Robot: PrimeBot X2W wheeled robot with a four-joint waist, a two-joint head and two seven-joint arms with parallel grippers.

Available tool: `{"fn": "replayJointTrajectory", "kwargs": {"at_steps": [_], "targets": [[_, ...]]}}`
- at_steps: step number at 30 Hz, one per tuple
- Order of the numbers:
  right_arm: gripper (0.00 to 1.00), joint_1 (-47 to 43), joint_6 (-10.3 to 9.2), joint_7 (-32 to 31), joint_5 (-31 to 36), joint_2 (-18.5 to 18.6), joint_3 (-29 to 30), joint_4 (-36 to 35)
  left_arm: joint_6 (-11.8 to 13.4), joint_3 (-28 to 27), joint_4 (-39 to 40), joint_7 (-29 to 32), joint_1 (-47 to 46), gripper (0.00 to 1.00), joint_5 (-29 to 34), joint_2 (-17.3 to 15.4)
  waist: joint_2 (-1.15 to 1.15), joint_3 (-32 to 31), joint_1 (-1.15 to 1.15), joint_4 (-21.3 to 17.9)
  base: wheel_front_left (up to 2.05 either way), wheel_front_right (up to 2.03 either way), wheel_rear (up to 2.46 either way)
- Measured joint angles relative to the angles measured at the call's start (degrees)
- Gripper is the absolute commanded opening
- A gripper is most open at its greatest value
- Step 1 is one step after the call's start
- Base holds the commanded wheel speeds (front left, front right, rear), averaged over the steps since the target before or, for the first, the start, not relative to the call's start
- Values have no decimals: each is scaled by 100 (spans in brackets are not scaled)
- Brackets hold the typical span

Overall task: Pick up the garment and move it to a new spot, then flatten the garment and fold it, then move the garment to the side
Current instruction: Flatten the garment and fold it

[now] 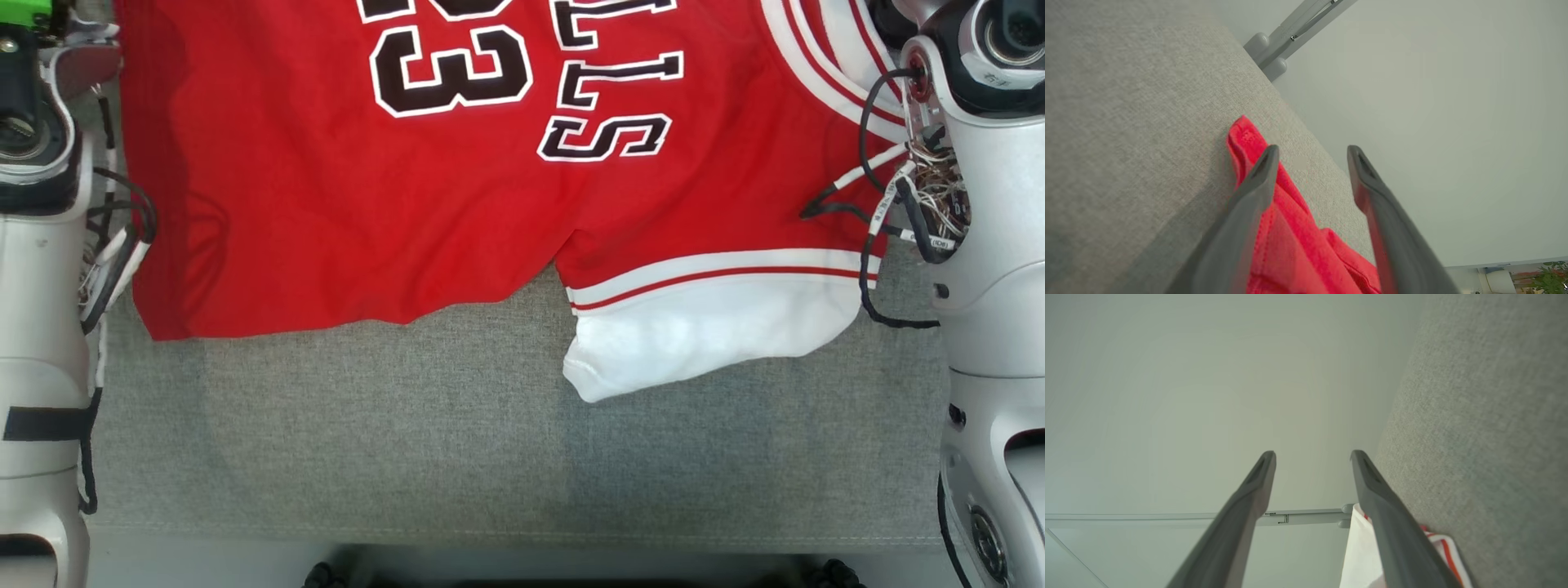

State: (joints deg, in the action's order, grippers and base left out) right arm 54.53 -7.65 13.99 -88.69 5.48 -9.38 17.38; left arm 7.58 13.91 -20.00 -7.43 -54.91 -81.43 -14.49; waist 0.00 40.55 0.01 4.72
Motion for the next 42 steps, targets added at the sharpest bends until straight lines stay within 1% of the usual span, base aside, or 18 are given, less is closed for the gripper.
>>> {"fn": "replayJointTrajectory", "kwargs": {"at_steps": [3,10,12,15,16,18,19,20,21,23,24,25,26,30,34,37,40,42], "targets": [[100,66,1,-69,3,29,-46,65,0,74,-248,26,-32,100,3,75,0,-17,0,8,0,0,0],[100,-30,10,-193,-48,11,-64,66,0,120,-555,170,-130,100,-3,105,0,-218,0,-34,0,0,0],[100,-166,73,-203,-47,57,-90,48,0,103,-648,205,-130,100,-58,127,0,-302,0,-47,0,0,0],[100,-437,204,-252,146,265,-247,26,0,100,-708,353,-114,100,-226,148,0,-441,0,-66,0,0,0],[100,-664,259,-252,332,435,-333,26,-3,98,-740,386,-34,100,-299,159,0,-545,0,-79,0,0,0],[100,-888,312,-250,667,698,-522,21,-70,58,-737,386,112,100,-345,162,0,-655,0,-91,0,0,0],[100,-888,312,-250,667,698,-522,21,-70,58,-737,386,112,100,-345,162,0,-655,0,-91,0,0,0],[100,-1087,336,-249,1003,982,-660,-19,-129,-43,-706,386,280,100,-424,181,0,-770,0,-101,0,0,0],[100,-1185,361,-248,1170,1123,-730,-45,-187,-67,-650,387,372,100,-491,191,0,-827,0,-104,0,0,0],[100,-1393,365,-246,1287,1293,-757,-86,-321,-94,-525,386,576,100,-636,254,0,-940,0,-106,0,0,0],[100,-1531,415,-245,1294,1330,-766,-86,-425,-96,-474,382,715,100,-662,285,0,-997,0,-105,0,0,0],[100,-1696,433,-245,1301,1352,-777,-79,-526,-112,-442,378,881,100,-708,330,0,-1054,0,-102,0,0,0],[100,-1696,433,-245,1301,1352,-777,-79,-526,-112,-442,378,881,100,-708,330,0,-1054,0,-102,0,0,0],[100,-2480,457,-245,1285,1417,-810,-24,-816,-67,-343,386,1730,100,-898,544,0,-1306,0,-75,0,0,0],[100,-3034,457,-252,1129,1438,-786,-63,-1020,-85,-230,426,2412,100,-1162,683,0,-1580,-1,-25,0,0,0],[100,-3416,456,-336,1018,1428,-791,-166,-1101,-151,-163,442,2824,100,-1460,827,0,-1773,-1,31,0,0,0],[100,-3748,452,-424,934,1426,-864,-277,-1110,-288,-121,436,3187,100,-1653,914,0,-1939,-1,100,0,0,0],[100,-3921,414,-495,942,1438,-983,-375,-1110,-417,-49,437,3394,100,-1875,961,0,-2030,-1,150,0,0,0]]}}
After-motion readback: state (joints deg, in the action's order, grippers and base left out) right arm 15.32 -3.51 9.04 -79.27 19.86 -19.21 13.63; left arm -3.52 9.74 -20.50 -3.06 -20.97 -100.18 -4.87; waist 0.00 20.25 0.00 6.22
